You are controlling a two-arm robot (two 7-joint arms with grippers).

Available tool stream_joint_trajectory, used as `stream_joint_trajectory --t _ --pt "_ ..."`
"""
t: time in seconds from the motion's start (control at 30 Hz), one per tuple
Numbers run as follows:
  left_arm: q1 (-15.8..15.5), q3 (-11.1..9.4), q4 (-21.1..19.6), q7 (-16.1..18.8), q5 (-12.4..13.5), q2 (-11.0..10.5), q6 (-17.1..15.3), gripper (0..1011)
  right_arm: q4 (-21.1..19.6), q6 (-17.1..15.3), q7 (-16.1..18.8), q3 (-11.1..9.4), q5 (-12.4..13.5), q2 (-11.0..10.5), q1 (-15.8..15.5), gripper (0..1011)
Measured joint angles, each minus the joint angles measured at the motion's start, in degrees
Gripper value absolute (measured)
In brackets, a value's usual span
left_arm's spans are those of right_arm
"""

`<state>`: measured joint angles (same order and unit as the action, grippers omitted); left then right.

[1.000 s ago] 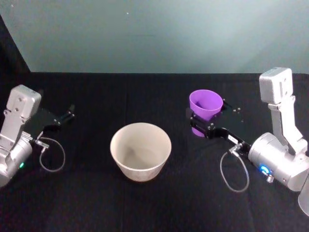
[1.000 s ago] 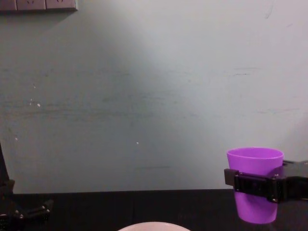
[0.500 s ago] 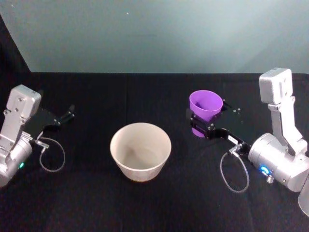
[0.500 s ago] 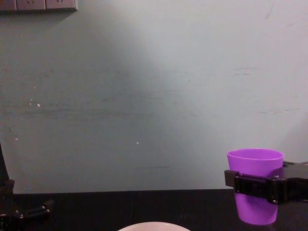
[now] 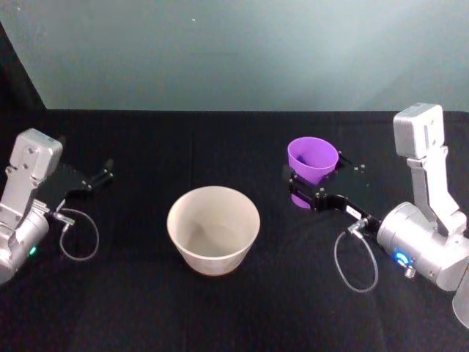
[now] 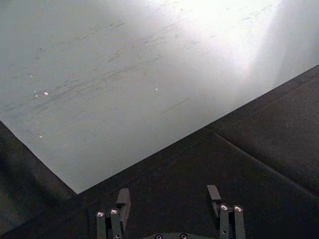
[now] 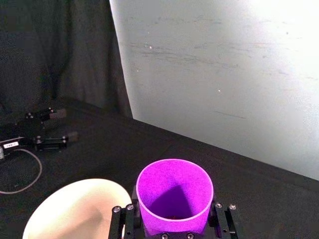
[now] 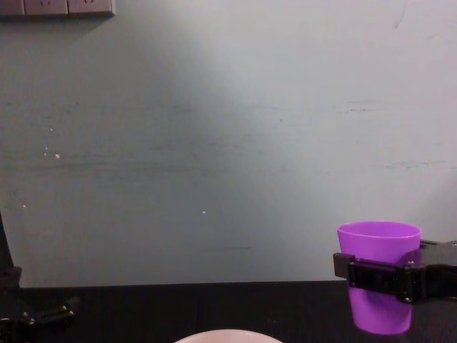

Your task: Pick up the cup and pour the mung beans from the cup into the bowl.

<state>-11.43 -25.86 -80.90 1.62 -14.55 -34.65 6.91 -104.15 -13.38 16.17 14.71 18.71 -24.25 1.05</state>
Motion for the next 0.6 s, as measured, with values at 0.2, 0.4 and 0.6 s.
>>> stream_joint_trajectory --t 0.2,0.4,0.6 --pt "0.0 0.0 0.0 0.0 0.0 0.0 0.0 1000 0.0 0.0 0.03 0.0 0.0 0.0 0.0 726" --pt "0.0 0.0 0.0 0.0 0.0 0.0 0.0 1000 0.01 0.0 0.04 0.0 0.0 0.0 0.0 726" --pt "0.0 0.0 0.0 0.0 0.0 0.0 0.0 1000 0.0 0.0 0.04 0.0 0.0 0.0 0.0 726"
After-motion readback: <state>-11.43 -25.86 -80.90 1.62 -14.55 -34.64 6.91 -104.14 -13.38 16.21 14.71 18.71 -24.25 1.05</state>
